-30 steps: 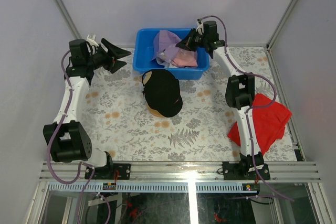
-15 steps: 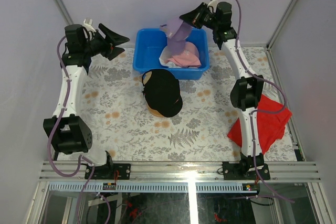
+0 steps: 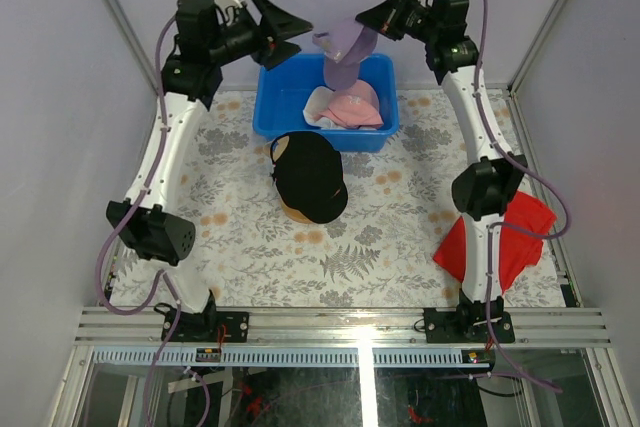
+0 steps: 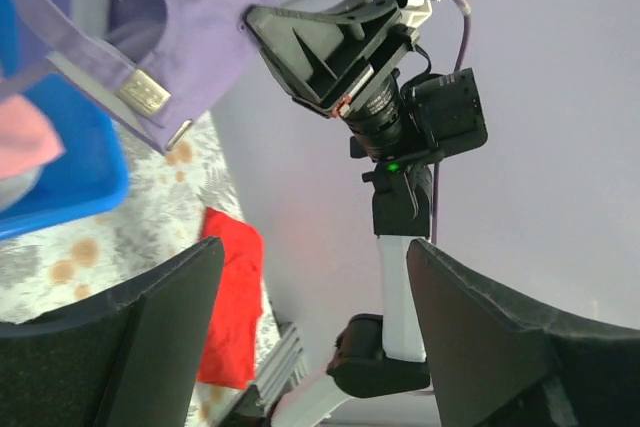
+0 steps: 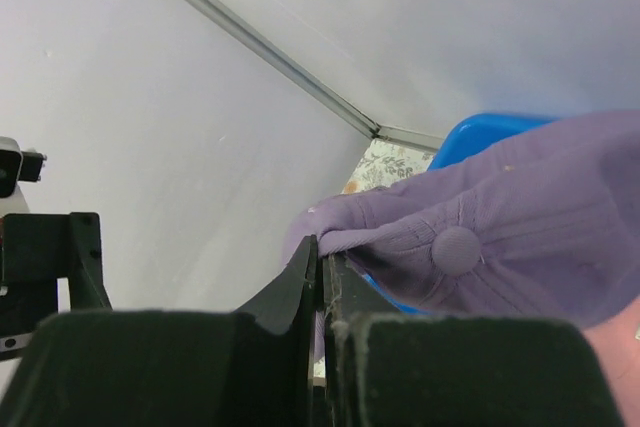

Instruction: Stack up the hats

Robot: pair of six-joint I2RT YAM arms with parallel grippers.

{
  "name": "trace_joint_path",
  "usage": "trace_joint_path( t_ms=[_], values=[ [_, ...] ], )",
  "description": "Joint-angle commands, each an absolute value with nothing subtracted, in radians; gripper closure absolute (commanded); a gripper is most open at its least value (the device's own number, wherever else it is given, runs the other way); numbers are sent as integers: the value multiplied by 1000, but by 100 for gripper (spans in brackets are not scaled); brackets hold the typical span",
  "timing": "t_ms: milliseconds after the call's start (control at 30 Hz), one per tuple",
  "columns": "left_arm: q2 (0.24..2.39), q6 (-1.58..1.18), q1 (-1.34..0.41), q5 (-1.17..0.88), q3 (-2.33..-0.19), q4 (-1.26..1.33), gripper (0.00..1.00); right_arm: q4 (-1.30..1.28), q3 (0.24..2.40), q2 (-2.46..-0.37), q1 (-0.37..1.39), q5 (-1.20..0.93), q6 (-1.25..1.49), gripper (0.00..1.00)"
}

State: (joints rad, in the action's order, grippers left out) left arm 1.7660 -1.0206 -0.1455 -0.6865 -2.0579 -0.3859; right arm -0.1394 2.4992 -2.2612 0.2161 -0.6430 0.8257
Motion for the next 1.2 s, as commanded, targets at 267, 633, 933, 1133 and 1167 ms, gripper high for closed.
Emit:
trace_joint_path(
  t_ms=[267, 633, 933, 1133, 1167],
  values=[
    [1718, -1573, -348, -591, -1875, -15, 23, -56, 2214, -1896, 238, -498, 701, 100],
    [1874, -1657, -450, -516, -2055, 31, 20, -27, 2068, -1774, 289, -437, 663, 100],
    [1845, -1595, -459, -492, -1988, -2, 20, 32, 1963, -1681, 298, -441, 680, 100],
    [1795, -1558, -438, -456, -1916, -22, 20, 85, 1866, -1598, 299, -448, 695, 100],
    [1794, -1556, -435, -456, -1915, -24, 20, 90, 1861, -1592, 298, -457, 701, 100]
  ],
)
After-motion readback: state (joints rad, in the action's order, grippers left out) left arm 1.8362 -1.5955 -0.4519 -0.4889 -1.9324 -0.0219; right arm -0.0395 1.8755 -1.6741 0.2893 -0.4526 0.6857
